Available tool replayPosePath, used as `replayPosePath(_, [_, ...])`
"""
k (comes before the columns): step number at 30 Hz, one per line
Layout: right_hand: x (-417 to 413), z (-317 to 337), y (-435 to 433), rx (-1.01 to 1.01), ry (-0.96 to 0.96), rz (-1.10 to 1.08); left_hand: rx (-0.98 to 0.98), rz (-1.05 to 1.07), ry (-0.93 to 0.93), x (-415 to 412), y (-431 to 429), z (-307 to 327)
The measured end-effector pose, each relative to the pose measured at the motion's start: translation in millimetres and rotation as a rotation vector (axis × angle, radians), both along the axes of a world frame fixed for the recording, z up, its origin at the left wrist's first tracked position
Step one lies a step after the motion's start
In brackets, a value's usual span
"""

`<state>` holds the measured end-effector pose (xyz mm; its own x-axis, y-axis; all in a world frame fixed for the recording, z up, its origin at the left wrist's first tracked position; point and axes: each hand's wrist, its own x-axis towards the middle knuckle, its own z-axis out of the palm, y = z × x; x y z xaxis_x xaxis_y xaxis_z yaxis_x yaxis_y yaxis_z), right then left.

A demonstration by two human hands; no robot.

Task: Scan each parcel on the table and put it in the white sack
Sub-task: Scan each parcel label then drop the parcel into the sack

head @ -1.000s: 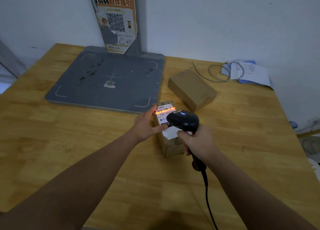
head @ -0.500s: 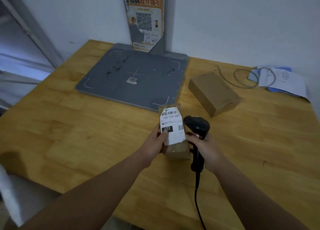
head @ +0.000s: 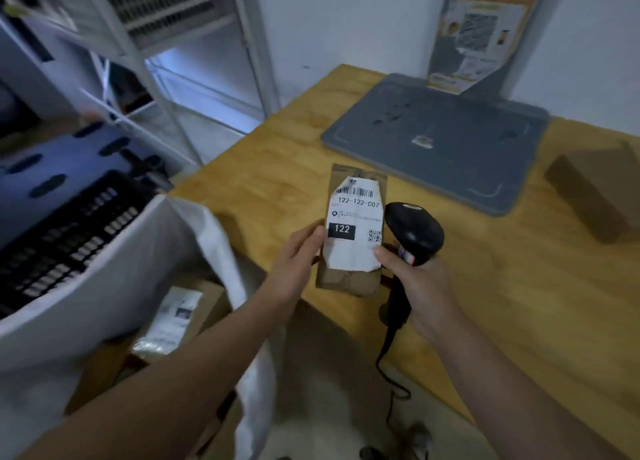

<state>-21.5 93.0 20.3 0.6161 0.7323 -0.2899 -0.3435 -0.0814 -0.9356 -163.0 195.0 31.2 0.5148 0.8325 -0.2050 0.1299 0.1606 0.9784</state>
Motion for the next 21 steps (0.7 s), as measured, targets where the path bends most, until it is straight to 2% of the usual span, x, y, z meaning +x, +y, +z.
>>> replayPosePath(6, [-137, -6, 44, 0.072, 0.085, 0.063, -0.159, -0.054, -0.065, -145, 44, 6])
replayPosePath(9, [-181, -8, 58, 0.089, 0.188, 0.128, -0.184, -0.072, 0.051, -200, 62, 6])
replayPosePath(11, [-201, -10, 66, 0.048, 0.184, 0.197, -0.223, -0.058, 0.154, -228, 66, 4])
replayPosePath(12, [-208, -16, 70, 0.000, 0.107, 0.221, -0.231, -0.032, 0.183, -239, 66, 2])
replayPosePath(15, [-220, -45, 74, -0.247, -0.370, 0.162, -0.226, 0.030, 0.288, -266, 65, -9])
replayPosePath(16, [-222, -58, 71, -0.305, -0.465, 0.138, -0.228, 0.011, 0.321, -273, 64, -14])
replayPosePath(21, [-236, -117, 45, -0.601, -0.601, 0.372, -0.312, -0.138, 0.407, -286, 49, -47])
